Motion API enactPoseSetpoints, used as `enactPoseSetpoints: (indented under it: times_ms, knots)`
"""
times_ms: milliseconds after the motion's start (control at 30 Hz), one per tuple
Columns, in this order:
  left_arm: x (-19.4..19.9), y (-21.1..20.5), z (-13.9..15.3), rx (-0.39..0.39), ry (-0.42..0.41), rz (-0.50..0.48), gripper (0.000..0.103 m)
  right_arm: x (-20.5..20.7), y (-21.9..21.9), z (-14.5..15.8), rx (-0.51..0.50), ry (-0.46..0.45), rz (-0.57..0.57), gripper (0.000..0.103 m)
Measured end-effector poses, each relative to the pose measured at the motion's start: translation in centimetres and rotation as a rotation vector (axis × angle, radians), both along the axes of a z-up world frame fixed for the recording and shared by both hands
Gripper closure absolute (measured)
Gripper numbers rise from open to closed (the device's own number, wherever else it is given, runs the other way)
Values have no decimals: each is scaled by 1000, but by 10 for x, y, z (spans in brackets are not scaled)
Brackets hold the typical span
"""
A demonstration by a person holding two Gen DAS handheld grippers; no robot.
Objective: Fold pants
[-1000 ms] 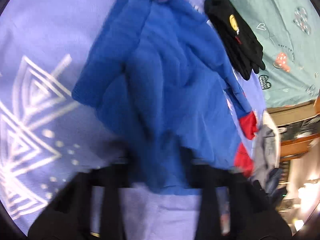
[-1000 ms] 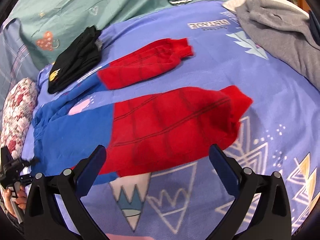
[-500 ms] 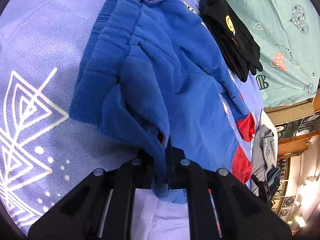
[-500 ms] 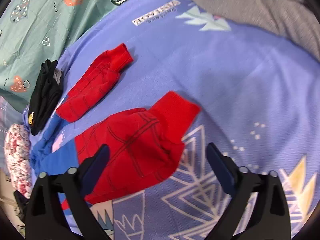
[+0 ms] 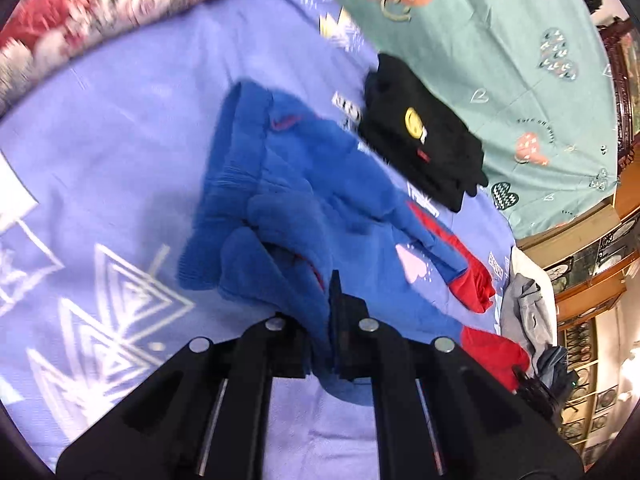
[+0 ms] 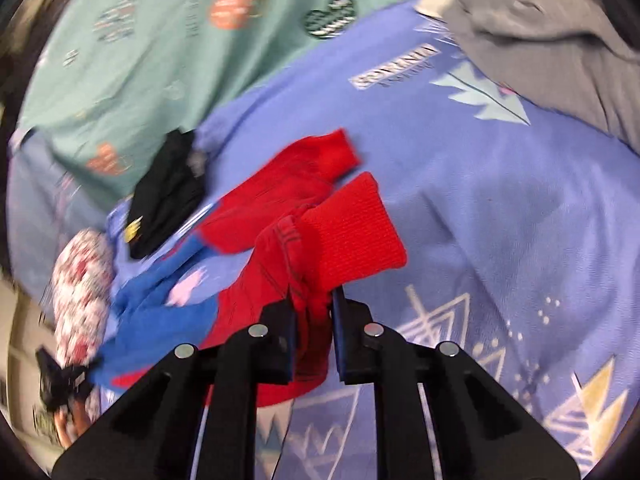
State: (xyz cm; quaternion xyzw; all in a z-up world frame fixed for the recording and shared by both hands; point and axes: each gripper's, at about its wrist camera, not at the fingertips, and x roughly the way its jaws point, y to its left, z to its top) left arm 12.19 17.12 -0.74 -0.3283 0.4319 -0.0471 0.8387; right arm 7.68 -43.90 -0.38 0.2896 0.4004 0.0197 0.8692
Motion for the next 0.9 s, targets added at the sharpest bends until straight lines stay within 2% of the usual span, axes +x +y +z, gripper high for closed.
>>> enactPoseSetpoints:
  times_ms: [67,133,267,300,333,367,400,433,533,600,633,667,700,733,800,867,900]
  knots:
    - [-12,8,4,15,2,2,97,-16,9,3,10,5,57,87]
    - [-24,14,-2,31,26,1,97,-31,18,-9,10,60,96,86]
    - [-45,24,-39,29,119,-10,96,-52,25,-52,4,211,99,84]
    - [-47,26,-47,42,148,-8,91,-54,25,-61,6,241,94,79]
    - [-48,28,-53,66,182,5,80,-57,22,-66,27,231,82,74]
    - [-50,33,-57,97,212,30,73,-59,19,-64,40,224,66,69]
    - [-53,38,-57,116,213,56,57,-59,17,-63,39,227,48,54]
    - [-55,41,-54,128,205,77,49,-59,13,-57,15,228,8,41]
    - [-65,53,-34,219,146,166,41,-57,9,-41,-20,170,-28,36]
    - [-66,52,-25,236,125,174,36,-51,12,-43,-14,174,-24,36]
    - [-65,50,-23,241,118,168,36,-49,14,-46,-20,184,-25,38]
    - [-64,45,-20,248,109,152,35,-46,17,-49,-25,191,-26,46]
    - [-62,40,-19,257,105,135,33,-45,18,-51,-29,189,-30,80]
    - [-59,35,-19,265,105,126,33,-43,19,-50,-36,173,-28,89]
    - [-51,22,-22,300,110,99,32,-47,20,-44,-61,126,-37,90]
    - [-47,11,-31,352,133,74,32,-51,21,-35,-156,95,-67,94]
    - [-40,4,-36,378,151,70,32,-52,19,-34,-206,113,-87,93]
